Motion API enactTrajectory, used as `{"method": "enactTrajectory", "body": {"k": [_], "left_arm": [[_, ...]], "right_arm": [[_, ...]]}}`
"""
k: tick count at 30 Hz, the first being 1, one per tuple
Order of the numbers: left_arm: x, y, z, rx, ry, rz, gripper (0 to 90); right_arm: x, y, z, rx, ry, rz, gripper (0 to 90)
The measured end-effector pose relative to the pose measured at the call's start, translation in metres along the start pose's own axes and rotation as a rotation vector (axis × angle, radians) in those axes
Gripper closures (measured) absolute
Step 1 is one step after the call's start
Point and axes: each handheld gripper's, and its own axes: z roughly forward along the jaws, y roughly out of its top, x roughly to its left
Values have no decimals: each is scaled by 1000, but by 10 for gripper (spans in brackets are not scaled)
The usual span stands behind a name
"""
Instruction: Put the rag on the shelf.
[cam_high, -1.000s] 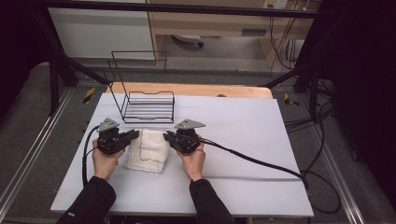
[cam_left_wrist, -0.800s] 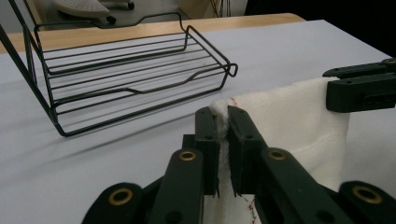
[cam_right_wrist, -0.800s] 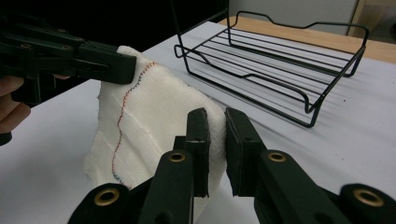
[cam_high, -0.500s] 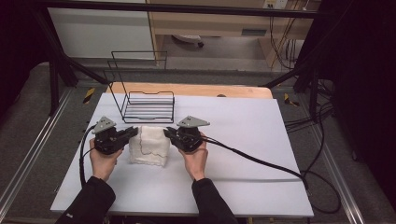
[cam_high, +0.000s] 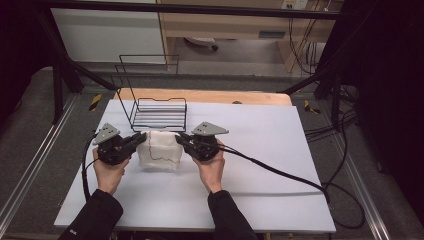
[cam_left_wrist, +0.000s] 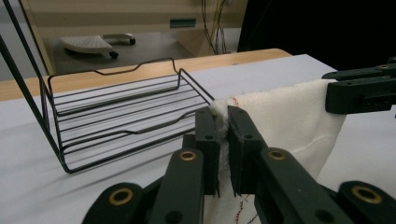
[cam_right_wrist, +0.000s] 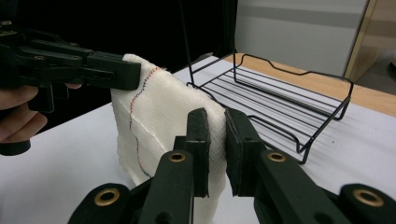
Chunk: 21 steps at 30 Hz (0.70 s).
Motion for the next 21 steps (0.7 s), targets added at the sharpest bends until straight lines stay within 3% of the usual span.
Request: {"method": "enactTrajectory", "body": {"k": [21], "left_arm": [[-7, 18, -20, -129, 5, 6, 834]], "right_arm": [[13, 28, -17, -106, 15, -66, 809]]}}
